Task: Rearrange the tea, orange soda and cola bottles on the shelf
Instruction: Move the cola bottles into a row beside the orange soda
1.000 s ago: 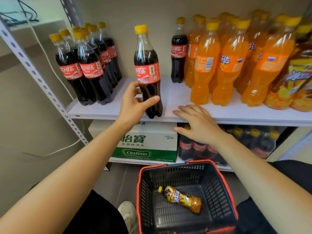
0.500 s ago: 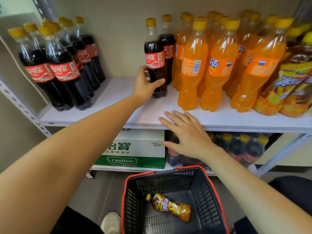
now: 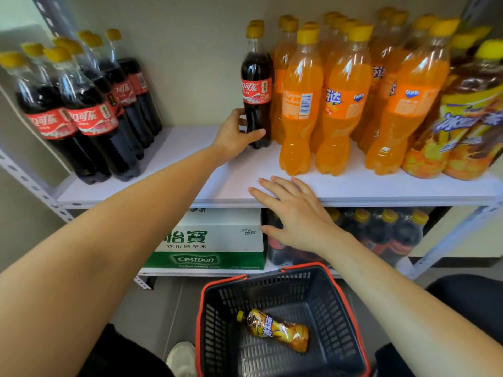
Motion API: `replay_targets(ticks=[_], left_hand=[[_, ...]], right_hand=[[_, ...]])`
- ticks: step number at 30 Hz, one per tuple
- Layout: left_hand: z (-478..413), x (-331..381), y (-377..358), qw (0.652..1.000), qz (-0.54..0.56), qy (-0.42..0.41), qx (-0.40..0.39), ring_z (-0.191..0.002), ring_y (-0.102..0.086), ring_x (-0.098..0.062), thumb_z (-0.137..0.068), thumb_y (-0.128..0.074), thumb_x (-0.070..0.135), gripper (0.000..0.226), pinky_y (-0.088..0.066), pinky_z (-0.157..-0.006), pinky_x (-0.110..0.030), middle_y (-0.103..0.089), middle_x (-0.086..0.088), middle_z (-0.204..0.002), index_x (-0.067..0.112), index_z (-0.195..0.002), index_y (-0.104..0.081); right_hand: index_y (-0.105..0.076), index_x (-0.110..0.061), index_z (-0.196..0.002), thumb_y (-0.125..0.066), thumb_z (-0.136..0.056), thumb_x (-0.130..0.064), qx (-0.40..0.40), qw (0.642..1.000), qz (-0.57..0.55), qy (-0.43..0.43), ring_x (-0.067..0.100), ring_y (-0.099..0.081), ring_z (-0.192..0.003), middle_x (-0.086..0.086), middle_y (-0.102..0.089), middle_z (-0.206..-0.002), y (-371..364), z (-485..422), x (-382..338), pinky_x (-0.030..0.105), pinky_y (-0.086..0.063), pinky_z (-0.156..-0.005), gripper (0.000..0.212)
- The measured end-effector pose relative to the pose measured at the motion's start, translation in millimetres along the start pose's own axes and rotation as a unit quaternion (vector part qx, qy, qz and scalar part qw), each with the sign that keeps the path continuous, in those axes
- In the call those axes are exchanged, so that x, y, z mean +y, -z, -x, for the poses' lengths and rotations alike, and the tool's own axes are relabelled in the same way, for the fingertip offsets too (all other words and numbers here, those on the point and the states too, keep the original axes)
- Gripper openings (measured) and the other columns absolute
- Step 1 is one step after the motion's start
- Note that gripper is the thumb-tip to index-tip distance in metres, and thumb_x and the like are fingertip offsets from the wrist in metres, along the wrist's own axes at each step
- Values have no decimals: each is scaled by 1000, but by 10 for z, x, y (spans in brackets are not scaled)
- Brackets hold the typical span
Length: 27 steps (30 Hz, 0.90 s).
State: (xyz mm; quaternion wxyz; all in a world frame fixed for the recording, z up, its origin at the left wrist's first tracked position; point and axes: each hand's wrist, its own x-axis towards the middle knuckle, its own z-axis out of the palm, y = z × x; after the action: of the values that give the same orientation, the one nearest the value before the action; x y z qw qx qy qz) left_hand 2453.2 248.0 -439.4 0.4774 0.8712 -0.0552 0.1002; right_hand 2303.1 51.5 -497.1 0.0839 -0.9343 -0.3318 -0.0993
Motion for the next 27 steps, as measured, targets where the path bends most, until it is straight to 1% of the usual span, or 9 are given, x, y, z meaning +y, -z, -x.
replay_targets(ticks=[3,5,8,11,14,17,19,23,27], left_hand=[[308,-119,236,1000,-7,8,8,-112,-63,-25,-88,-80,27,67,-58,-74,-32,-58,-1,-128,17,-145,-47],[571,-194,435,998,-14,7,62,-103,-67,-21,-88,-80,25,52,-60,-81,-41,-64,3,-117,19,-135,-57],[1005,-333,744,980,-48,-11,194,-90,-66,-11,-85,-78,25,35,-57,-85,-37,-67,12,-100,27,-116,-62],[1348,-485,1021,939,-86,-11,334,-100,-60,-13,-84,-78,27,44,-51,-81,-32,-55,8,-116,22,-121,-56],[1447,-619,1259,900,-88,50,423,-114,-51,-22,-82,-83,30,64,-45,-85,-32,-37,-3,-133,16,-132,-46],[1411,-749,1432,899,-49,118,418,-131,-46,-28,-82,-85,32,84,-43,-103,-33,-37,-9,-146,12,-147,-36],[1379,-851,1489,908,-22,140,395,-136,-47,-26,-84,-83,36,86,-43,-111,-39,-47,-7,-148,14,-152,-35],[1306,-984,1512,906,-63,154,389,-140,-44,-27,-85,-79,46,83,-41,-109,-44,-54,-6,-147,19,-154,-39],[1242,-1005,1557,904,-98,151,388,-132,-49,-30,-83,-80,48,78,-43,-104,-43,-55,-9,-139,13,-146,-50]], right_hand=[[-23,-36,-159,-58,-94,-55,10,1000,-8,-18,22,-14,-155,-3,-21,-169,-8,-25,-56,47,-7,-125,76],[-30,-34,-157,-59,-94,-54,19,999,-14,-31,24,-20,-152,-1,-28,-166,-7,-49,-96,49,-13,-124,72],[-42,-31,-150,-59,-94,-54,45,998,-11,-51,26,-32,-144,1,-42,-157,3,-101,-192,49,-22,-119,63],[-56,-28,-139,-62,-92,-53,89,992,-36,-88,26,-43,-133,1,-54,-143,-20,-152,-296,47,-28,-110,53],[-65,-28,-129,-67,-91,-49,136,979,-84,-123,25,-46,-126,-2,-60,-132,-67,-181,-347,44,-29,-104,44],[-69,-28,-125,-69,-91,-46,168,970,-112,-134,23,-48,-122,-4,-62,-126,-115,-191,-355,40,-28,-101,38],[-69,-29,-125,-69,-91,-46,177,968,-116,-134,21,-47,-122,-5,-62,-125,-138,-191,-349,38,-27,-100,38],[-68,-31,-126,-69,-90,-48,172,969,-114,-134,19,-46,-124,-6,-61,-128,-166,-195,-321,36,-26,-100,39],[-68,-31,-126,-71,-89,-47,165,969,-127,-136,20,-46,-123,-5,-61,-128,-143,-198,-311,35,-25,-98,40]])
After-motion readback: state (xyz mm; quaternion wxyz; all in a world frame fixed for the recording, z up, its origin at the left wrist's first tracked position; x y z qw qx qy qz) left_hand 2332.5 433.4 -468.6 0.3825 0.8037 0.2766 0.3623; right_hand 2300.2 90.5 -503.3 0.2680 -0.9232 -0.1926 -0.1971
